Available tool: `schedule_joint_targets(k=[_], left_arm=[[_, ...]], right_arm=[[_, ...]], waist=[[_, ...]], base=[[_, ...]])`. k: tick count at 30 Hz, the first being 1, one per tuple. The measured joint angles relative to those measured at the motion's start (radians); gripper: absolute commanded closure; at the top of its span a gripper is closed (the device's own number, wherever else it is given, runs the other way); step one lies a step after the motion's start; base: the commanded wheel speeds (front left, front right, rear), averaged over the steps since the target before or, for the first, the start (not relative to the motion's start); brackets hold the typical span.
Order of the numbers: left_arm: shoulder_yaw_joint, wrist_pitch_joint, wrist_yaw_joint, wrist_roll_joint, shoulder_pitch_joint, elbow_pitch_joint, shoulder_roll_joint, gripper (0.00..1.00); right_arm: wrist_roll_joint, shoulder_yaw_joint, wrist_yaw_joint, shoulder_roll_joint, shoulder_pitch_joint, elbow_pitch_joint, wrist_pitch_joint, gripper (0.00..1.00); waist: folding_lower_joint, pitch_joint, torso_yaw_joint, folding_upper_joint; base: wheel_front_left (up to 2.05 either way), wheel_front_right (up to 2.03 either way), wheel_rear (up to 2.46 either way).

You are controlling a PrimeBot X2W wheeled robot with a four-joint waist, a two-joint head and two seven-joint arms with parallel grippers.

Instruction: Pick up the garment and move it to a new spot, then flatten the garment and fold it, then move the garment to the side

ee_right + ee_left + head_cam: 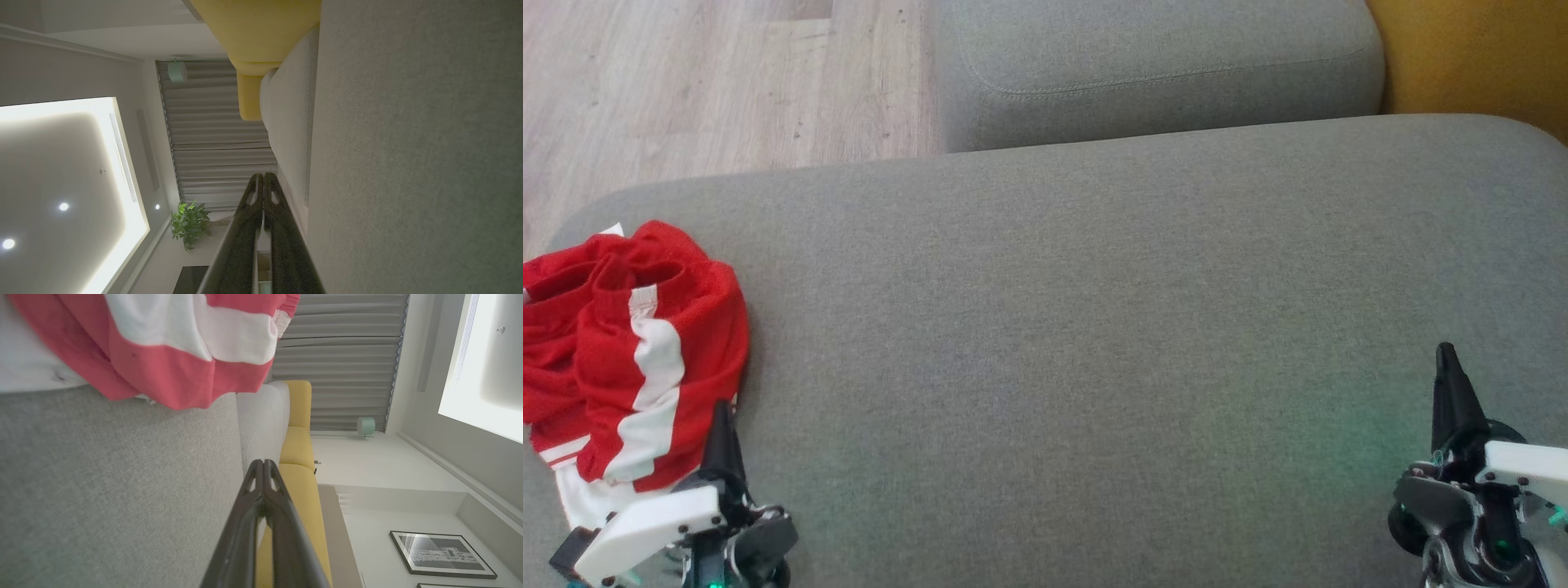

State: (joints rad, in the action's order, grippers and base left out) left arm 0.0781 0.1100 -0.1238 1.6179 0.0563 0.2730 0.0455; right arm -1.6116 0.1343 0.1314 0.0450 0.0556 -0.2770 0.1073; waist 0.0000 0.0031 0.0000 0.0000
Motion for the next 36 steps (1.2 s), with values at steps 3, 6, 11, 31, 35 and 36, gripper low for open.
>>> schedule_joint_targets(k=[3,6,11,31,35,36], left_arm=[[0.0,0.0,0.0,0.0,0.0,0.0,0.0,1.0],[0.0,0.0,0.0,0.0,0.0,0.0,0.0,1.0],[0.0,0.0,0.0,0.0,0.0,0.0,0.0,1.0],[0.0,0.0,0.0,0.0,0.0,0.0,0.0,1.0],[0.0,0.0,0.0,0.0,0.0,0.0,0.0,1.0],[0.0,0.0,0.0,0.0,0.0,0.0,0.0,1.0]], right_arm=[[0.0,0.0,0.0,0.0,0.0,0.0,0.0,1.0],[0.0,0.0,0.0,0.0,0.0,0.0,0.0,1.0],[0.0,0.0,0.0,0.0,0.0,0.0,0.0,1.0],[0.0,0.0,0.0,0.0,0.0,0.0,0.0,1.0],[0.0,0.0,0.0,0.0,0.0,0.0,0.0,1.0],[0.0,0.0,0.0,0.0,0.0,0.0,0.0,1.0]], waist=[[0.0,0.0,0.0,0.0],[0.0,0.0,0.0,0.0],[0.0,0.0,0.0,0.0],[0.0,0.0,0.0,0.0],[0.0,0.0,0.0,0.0],[0.0,0.0,0.0,0.0]], base=[[0.0,0.0,0.0],[0.0,0.0,0.0],[0.0,0.0,0.0],[0.0,0.0,0.0],[0.0,0.0,0.0],[0.0,0.0,0.0]])
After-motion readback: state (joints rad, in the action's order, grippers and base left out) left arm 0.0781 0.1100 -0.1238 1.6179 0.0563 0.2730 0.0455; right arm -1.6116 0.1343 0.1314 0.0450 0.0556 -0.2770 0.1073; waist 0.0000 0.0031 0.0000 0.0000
